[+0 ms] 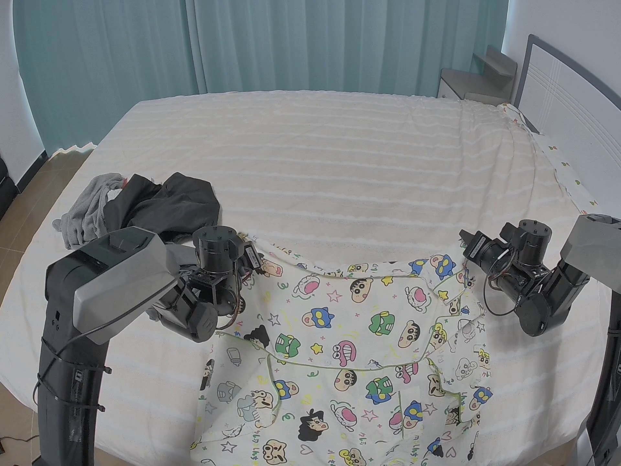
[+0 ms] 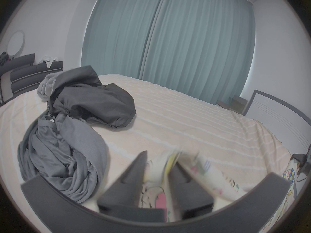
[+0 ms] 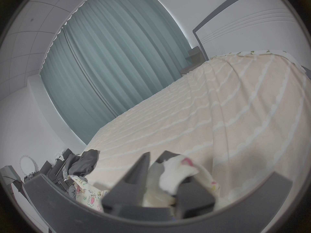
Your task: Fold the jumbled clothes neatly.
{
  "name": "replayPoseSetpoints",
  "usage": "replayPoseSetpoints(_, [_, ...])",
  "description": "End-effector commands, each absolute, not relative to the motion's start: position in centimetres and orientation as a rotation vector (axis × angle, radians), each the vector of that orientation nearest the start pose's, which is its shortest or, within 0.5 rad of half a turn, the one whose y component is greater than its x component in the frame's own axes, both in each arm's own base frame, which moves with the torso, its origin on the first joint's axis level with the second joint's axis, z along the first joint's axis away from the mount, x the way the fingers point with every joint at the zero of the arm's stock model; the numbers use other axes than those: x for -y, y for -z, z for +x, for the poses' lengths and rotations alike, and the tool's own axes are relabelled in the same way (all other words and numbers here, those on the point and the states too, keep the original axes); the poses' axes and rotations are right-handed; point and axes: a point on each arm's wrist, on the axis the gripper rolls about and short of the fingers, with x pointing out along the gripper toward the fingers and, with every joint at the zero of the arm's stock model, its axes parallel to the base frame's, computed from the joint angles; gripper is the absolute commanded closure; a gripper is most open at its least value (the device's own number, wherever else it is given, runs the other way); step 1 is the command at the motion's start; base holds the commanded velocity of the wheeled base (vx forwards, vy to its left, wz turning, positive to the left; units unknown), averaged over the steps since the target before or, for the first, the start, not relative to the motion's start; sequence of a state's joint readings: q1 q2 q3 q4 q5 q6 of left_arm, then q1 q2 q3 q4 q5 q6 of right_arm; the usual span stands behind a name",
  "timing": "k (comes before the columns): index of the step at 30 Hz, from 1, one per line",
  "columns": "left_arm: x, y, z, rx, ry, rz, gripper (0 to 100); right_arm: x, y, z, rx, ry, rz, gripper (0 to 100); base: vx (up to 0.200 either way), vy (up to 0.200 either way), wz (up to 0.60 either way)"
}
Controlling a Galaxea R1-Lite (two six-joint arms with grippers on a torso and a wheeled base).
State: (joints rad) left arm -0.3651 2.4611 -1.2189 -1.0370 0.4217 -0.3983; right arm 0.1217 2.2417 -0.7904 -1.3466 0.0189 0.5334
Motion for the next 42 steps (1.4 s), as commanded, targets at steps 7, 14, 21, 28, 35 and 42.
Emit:
replayPoseSetpoints(7, [13.9, -1.8, 44.8, -0.159, -0.141, -0.353, 0, -3.8, -7.0, 39.3, -0.08, -0.093, 0.662, 0, 0.0, 0.0, 0.0])
replayPoseSetpoints(14, [11.2, -6.0, 43.9, -0.073, -0.182, -0.394, 0, -1.4, -8.1, 39.7, -0.029, -0.044, 0.816, 0, 0.0, 0.0, 0.0])
replayPoseSetpoints(21, [9.1, -9.3, 38.8, -0.111, -0.165, -0.482, 0, 1.0, -9.7, 41.4, -0.017, 0.025, 0.979, 0, 0.0, 0.0, 0.0])
replayPoseSetpoints(28, [7.3, -11.2, 33.2, -0.183, -0.065, -0.6, 0, 1.7, -11.5, 41.7, -0.067, 0.081, 1.201, 0, 0.0, 0.0, 0.0])
replayPoseSetpoints(35, [5.2, -11.9, 24.1, -0.35, 0.142, -0.735, 0, -0.8, -9.5, 36.3, -0.317, 0.045, 1.14, 0, 0.0, 0.0, 0.0])
replayPoseSetpoints(42, [4.4, -9.4, 18.7, -0.635, 0.341, -0.922, 0, -5.8, -7.8, 32.1, -0.502, -0.028, 1.074, 0, 0.0, 0.0, 0.0])
